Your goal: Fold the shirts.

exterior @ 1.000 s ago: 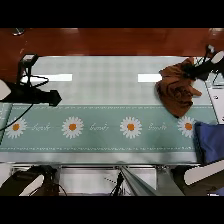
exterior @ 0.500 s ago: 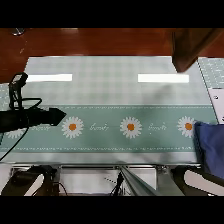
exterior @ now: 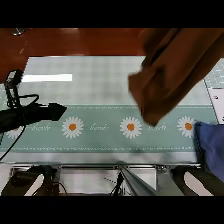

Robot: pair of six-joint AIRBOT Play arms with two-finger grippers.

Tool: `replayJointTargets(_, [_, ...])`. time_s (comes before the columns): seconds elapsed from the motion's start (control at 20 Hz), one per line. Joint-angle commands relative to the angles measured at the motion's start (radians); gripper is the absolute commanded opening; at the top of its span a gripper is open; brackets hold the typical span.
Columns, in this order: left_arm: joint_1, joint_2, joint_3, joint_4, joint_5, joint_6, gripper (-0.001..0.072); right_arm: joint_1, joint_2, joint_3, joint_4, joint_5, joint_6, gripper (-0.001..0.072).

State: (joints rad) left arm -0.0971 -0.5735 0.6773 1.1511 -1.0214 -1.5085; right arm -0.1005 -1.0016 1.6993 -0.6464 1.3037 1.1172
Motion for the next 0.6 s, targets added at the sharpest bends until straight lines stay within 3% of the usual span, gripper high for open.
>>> replayJointTargets(0.0, [0.001, 0.001, -0.001, -0.016, 0.022, 0.002, 0.0707, 0.262, 0.042, -0.272, -0.016, -0.015, -0.013, 0.0028])
replayJointTargets(0.2, [0.003, 0.001, -0.001, -0.015, 0.053, 0.007, 0.0707, 0.583, -0.015, -0.616, -0.111, -0.327, 0.078, 0.0028])
replayJointTargets(0.45, [-0.005, -0.002, -0.002, -0.037, 0.052, 0.004, 0.0707, 0.827, -0.261, -0.716, 0.034, -0.545, 0.094, 0.003])
replayJointTargets(0.5, [-0.011, -0.004, -0.004, -0.037, 0.052, 0.004, 0.0707, 0.846, -0.3, -0.715, 0.067, -0.554, 0.094, 0.0059])
replayJointTargets(0.55, [-0.018, -0.007, -0.008, -0.037, 0.048, 0.004, 0.0707, 0.847, -0.327, -0.715, 0.09, -0.551, 0.094, 0.0345])
